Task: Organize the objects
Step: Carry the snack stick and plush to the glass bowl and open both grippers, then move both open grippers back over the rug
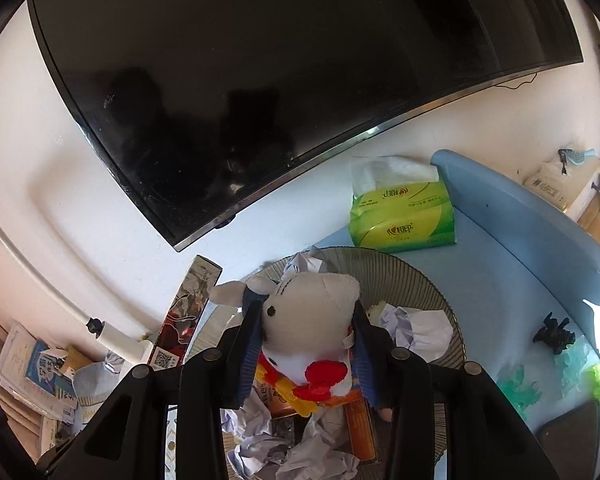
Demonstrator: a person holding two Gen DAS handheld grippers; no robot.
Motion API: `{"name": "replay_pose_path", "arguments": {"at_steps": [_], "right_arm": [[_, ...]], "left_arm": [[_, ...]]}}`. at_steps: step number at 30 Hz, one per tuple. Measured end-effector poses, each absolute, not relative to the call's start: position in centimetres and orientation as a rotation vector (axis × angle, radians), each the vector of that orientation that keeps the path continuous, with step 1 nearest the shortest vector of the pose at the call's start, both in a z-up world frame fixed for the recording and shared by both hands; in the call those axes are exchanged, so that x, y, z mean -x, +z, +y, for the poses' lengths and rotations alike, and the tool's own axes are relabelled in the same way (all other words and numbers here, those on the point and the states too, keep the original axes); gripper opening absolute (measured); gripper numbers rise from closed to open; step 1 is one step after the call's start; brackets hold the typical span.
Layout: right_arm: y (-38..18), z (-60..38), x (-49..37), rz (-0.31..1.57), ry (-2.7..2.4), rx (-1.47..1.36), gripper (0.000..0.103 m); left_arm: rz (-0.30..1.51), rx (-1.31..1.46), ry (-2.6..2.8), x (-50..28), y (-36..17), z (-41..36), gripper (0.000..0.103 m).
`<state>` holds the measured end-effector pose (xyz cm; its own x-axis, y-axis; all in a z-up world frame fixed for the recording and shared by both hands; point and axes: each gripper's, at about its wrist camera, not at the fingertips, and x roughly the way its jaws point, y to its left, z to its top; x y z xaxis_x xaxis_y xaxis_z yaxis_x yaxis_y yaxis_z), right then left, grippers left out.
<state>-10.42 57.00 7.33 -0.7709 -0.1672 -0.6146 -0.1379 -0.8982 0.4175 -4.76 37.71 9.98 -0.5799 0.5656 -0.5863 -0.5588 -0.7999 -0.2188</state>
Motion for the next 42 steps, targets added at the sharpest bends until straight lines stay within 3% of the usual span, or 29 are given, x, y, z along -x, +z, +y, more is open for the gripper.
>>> {"name": "replay_pose_path", "arguments": {"at_steps": [2, 3, 4, 5, 22, 30, 35, 42], "right_arm": [[6.6, 56.9, 11.3, -0.650, -2.851, -1.147, 0.044], [6.2, 56.8, 11.7, -0.636, -2.844, -1.176, 0.062], [6.0, 56.7, 12.0, -0.617, -2.848, -1.203, 0.080], [5.9, 56.7, 12.0, -0.586, -2.869, -1.194, 0.101], [11.2, 50.4, 8.8, -0.422, -2.974, -0.972, 0.103], [11.4, 39.8, 6.7, -0.325, -2.839, -0.982, 0.103], [9.4, 32.0, 5.2, -0.282, -2.727, -1.006, 0.103], [5.7, 24.8, 2.5, -0.164, -2.677, -1.106, 0.103]], "left_arm": [[0.036, 0.929, 2.350, 5.4, 8.8, 39.2, 0.015], [0.047, 0.962, 2.361, 5.6, 8.1, 39.7, 0.020], [0.070, 0.985, 2.390, 5.7, 7.7, 40.1, 0.051], [0.088, 0.988, 2.408, 5.7, 7.2, 40.4, 0.103], [0.064, 0.873, 2.591, 3.9, 1.5, 38.7, 0.102], [0.083, 0.947, 2.744, 3.7, -1.3, 30.8, 0.102], [0.141, 1.030, 2.848, 3.6, -4.0, 23.8, 0.102], [0.066, 1.150, 2.909, 2.8, -8.5, 14.6, 0.102]]}}
